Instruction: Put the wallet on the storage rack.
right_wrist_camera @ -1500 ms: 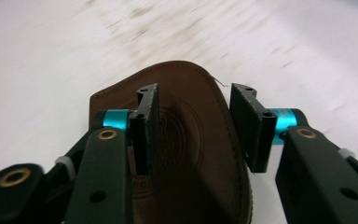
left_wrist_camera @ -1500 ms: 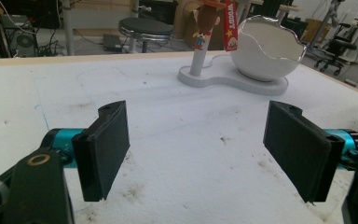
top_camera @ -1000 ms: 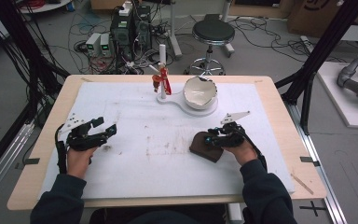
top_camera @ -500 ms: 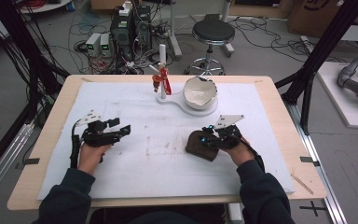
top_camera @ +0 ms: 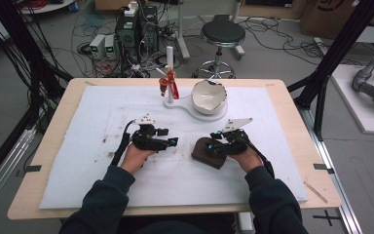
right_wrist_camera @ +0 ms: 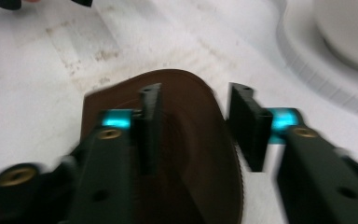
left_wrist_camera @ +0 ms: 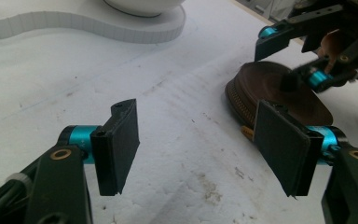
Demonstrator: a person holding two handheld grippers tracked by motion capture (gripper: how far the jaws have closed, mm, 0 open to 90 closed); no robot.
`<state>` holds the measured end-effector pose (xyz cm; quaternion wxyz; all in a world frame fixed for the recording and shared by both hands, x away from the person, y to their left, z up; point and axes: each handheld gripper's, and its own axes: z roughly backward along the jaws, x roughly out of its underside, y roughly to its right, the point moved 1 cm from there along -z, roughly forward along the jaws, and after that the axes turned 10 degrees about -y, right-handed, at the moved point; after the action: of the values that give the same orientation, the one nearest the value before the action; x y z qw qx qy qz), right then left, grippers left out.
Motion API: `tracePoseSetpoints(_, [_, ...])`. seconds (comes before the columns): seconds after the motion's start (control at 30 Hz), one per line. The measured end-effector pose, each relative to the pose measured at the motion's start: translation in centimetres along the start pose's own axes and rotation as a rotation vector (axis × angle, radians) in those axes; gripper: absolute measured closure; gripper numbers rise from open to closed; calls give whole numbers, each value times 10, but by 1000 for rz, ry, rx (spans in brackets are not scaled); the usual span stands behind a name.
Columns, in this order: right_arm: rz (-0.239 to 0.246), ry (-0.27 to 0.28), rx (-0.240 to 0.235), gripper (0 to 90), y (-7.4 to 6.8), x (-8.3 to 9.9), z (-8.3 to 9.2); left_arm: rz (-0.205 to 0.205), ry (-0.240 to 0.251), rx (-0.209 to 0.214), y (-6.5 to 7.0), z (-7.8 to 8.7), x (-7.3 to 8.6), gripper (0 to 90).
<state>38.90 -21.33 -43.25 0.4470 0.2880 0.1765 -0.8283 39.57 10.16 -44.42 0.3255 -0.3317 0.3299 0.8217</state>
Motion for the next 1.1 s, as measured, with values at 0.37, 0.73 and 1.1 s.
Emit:
tracePoseSetpoints(0.37, [-304,-112,-183,194,15,33,8,0,35,-25,-3,12,-3,320])
tracePoseSetpoints(0.73, [-236,-106,-190,385,14,32,12,6,32,-41,-5,13,-2,326])
tracePoseSetpoints(1.1, [115,4,-28,488,-12,16,19,6,18,66,2,-8,0,336])
